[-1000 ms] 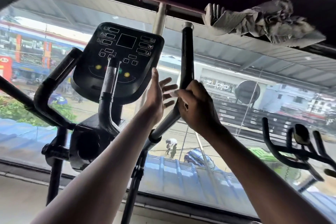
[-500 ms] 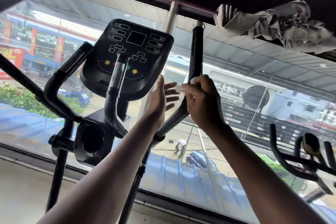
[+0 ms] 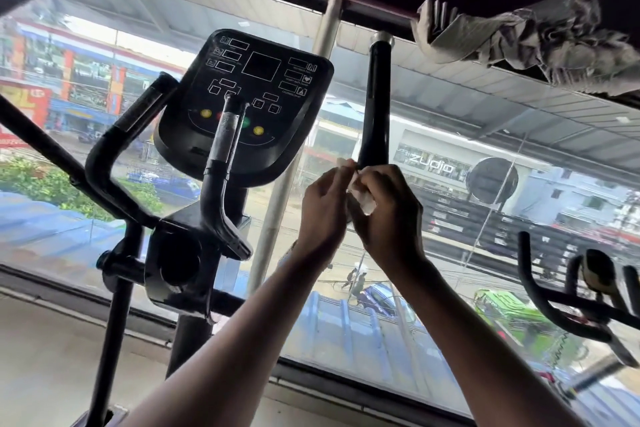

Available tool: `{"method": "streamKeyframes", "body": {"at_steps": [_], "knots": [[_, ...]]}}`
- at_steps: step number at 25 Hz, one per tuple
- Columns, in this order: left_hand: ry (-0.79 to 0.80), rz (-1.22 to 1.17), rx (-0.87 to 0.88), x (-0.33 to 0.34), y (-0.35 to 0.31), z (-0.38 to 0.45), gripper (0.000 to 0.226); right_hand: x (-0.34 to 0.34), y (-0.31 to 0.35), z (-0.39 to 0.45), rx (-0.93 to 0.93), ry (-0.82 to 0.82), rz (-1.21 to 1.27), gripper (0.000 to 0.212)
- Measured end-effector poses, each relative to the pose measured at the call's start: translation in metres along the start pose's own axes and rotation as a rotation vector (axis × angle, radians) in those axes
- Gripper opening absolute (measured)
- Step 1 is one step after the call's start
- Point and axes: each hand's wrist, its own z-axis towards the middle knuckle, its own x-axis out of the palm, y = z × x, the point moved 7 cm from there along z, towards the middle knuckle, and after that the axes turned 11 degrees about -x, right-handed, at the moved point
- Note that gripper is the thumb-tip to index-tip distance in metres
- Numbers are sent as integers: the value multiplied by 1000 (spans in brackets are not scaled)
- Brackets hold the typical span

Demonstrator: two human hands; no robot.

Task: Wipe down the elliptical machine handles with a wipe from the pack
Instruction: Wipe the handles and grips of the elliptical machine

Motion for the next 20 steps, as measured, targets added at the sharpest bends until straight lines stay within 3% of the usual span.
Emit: {"method": "streamKeyframes", "body": {"at_steps": [6,9,11,13,16,18,20], "knots": [[42,83,106,12,16,11,35,-10,-11,-14,128,-37,386,38],[0,49,100,7,27,21,36,-7,-40,-24,430,-138,355,24],[-32,-39,15,4,33,26,39,25,-57,-28,722,21,561,39],[-66,-106,-6,7,34,20,42,53,-54,-34,861,111,894,45],[-103,10,133,22,22,-2,44,64,-52,-37,898,62,1134,33],[-137,71,180,18,36,0,43,65,-56,-40,841,134,1078,24],[-164,69,140,3,57,12,49,64,-61,-40,760,214,968,30]]}}
